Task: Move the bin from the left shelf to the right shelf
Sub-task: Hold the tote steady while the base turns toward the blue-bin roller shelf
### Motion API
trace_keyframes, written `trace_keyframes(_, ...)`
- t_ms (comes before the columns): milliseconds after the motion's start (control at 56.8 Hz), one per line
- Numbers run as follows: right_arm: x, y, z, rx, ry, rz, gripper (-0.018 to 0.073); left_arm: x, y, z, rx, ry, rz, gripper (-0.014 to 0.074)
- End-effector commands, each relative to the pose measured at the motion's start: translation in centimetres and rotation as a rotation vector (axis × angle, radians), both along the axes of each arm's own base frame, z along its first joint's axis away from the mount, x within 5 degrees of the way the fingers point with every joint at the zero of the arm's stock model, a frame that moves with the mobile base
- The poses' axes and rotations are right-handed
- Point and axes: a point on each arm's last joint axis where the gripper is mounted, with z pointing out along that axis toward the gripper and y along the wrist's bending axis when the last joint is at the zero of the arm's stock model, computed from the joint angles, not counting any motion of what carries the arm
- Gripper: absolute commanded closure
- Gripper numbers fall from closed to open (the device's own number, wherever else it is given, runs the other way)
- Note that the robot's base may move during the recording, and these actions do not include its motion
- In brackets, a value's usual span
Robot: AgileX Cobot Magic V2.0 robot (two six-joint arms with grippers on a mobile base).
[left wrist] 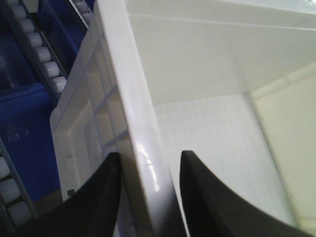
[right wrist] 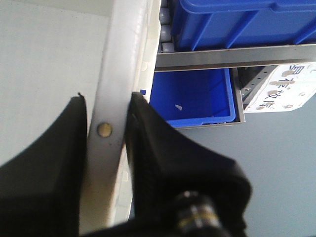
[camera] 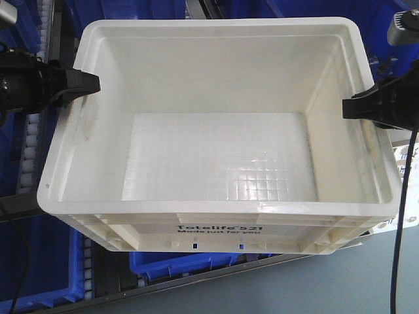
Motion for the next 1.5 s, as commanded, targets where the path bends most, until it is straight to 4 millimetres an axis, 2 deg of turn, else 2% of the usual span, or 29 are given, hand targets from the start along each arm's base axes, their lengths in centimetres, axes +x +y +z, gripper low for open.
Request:
trace_keyframes(0, -0.27, 1.34, 3.56, 0.202, -0.181, 0.015, 0.0564, -2.71, -3.01, 3.49, -0.194, -0.008, -0.22, 0.06)
trace_keyframes(1480, -0.27, 1.34, 3.56, 0.202, -0.181, 0.015, 0.0564, -2.71, -3.01, 3.49, -0.194, -0.008, -0.22, 0.06)
